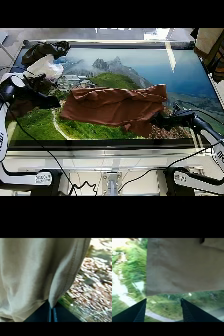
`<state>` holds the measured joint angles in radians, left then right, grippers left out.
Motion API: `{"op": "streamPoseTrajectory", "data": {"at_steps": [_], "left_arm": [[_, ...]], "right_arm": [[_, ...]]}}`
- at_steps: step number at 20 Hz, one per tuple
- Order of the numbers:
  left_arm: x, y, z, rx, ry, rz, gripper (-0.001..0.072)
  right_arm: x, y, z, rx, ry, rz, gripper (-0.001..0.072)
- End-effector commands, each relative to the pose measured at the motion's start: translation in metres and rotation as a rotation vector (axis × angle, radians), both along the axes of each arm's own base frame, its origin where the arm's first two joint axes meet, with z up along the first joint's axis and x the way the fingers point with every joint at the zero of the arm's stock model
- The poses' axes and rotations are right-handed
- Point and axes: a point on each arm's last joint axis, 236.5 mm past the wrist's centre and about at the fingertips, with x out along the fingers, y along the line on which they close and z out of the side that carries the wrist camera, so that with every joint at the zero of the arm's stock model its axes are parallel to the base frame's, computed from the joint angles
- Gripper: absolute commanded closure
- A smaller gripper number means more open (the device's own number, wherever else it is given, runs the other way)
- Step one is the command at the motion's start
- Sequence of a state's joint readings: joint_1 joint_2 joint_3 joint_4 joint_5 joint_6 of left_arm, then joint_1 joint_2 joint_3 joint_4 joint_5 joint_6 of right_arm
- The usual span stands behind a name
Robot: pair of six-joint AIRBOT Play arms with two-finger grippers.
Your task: Fold the shirts.
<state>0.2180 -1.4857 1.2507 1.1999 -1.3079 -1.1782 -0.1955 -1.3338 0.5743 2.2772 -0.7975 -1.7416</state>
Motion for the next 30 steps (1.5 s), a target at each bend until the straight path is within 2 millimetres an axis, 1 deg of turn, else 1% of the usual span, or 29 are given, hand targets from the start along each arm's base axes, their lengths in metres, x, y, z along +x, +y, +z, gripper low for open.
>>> {"op": "streamPoseTrajectory", "data": {"at_steps": [1, 2, 3, 5, 8, 14, 19, 21, 25, 27, 29, 30], "left_arm": [[-0.008, -0.017, -0.02, -0.092, 0.1, 0.016, 0.0194], [-0.008, -0.018, -0.028, -0.101, 0.122, 0.026, 0.0192], [-0.008, -0.017, -0.036, -0.103, 0.142, 0.039, 0.0163], [-0.007, -0.01, -0.053, -0.077, 0.172, 0.076, 0.0145], [-0.007, 0.002, -0.071, -0.025, 0.2, 0.108, 0.0145], [0.003, 0.003, -0.089, -0.029, 0.183, 0.135, 0.0146], [0.003, -0.007, -0.103, -0.078, 0.218, 0.152, 0.0148], [0.003, -0.008, -0.105, -0.082, 0.218, 0.151, 0.0158], [0.008, -0.01, -0.104, -0.092, 0.188, 0.131, 0.039], [0.014, -0.017, -0.101, -0.123, 0.164, 0.123, 0.0535], [0.018, -0.028, -0.095, -0.177, 0.142, 0.112, 0.068], [0.021, -0.036, -0.09, -0.217, 0.132, 0.104, 0.0679]], "right_arm": [[-0.015, -0.014, -0.01, -0.09, 0.022, 0.112, 0.0681], [-0.016, -0.014, -0.01, -0.09, 0.023, 0.113, 0.068], [-0.015, -0.014, -0.01, -0.09, 0.022, 0.113, 0.068], [-0.015, -0.014, -0.01, -0.089, 0.023, 0.113, 0.0681], [-0.016, -0.014, -0.01, -0.088, 0.024, 0.114, 0.068], [-0.019, -0.011, -0.009, -0.075, 0.036, 0.118, 0.068], [-0.02, -0.009, -0.008, -0.068, 0.041, 0.12, 0.068], [-0.021, -0.009, -0.008, -0.065, 0.043, 0.12, 0.0681], [-0.021, -0.009, -0.008, -0.064, 0.043, 0.12, 0.0681], [-0.021, -0.008, -0.008, -0.062, 0.044, 0.12, 0.068], [-0.02, -0.007, -0.006, -0.057, 0.039, 0.137, 0.0681], [-0.018, -0.004, -0.002, -0.045, 0.025, 0.156, 0.068]]}}
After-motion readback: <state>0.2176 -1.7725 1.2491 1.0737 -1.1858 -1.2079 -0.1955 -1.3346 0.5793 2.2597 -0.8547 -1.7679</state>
